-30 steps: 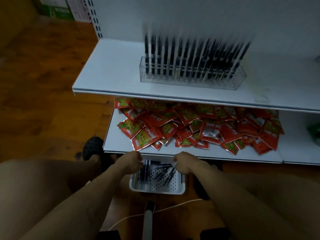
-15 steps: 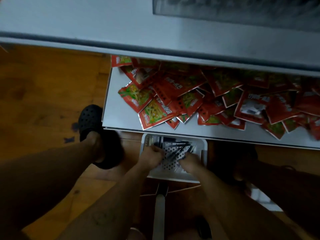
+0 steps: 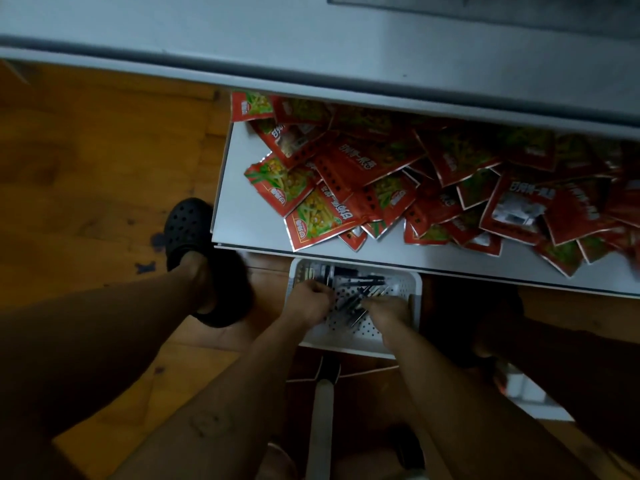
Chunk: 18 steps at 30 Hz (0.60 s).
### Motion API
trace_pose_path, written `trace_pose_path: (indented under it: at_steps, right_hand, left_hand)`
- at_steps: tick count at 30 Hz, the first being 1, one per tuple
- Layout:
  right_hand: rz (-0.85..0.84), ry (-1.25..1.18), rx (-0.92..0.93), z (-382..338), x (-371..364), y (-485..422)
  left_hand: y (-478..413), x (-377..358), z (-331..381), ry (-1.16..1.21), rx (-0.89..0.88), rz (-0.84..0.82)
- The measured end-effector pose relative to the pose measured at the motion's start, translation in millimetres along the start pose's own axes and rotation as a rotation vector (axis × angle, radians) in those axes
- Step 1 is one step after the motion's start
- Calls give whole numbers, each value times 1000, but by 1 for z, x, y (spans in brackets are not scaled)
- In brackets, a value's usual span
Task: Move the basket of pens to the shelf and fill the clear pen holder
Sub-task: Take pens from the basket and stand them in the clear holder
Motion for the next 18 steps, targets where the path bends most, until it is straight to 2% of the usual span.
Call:
trace_pose_path:
  at_steps: [3, 7, 9, 12, 18]
  right_hand:
    - [31, -164, 62, -7, 13, 27]
    - [-18, -446, 137, -33, 35, 66]
    - [-43, -503, 205, -50, 50, 87]
    - [-47, -503, 406, -79, 74, 124]
    - [-35, -456, 827, -131, 121, 215]
  left_hand:
    - [20, 4, 15, -25, -43, 6]
    - [57, 17, 52, -65, -181, 46]
    - [79, 24, 75, -72, -261, 49]
    - [119, 37, 110, -68, -399, 48]
    - [201, 72, 166, -47, -630, 154]
Point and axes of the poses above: each hand's wrist, its own y-axis away from the middle knuckle, its own x-axis out of the back of the hand, z = x × y, the point moved 7 cm from there along -y, towards the middle knuckle, and after that the axes turned 3 degrees about x, right-handed, at the moved point
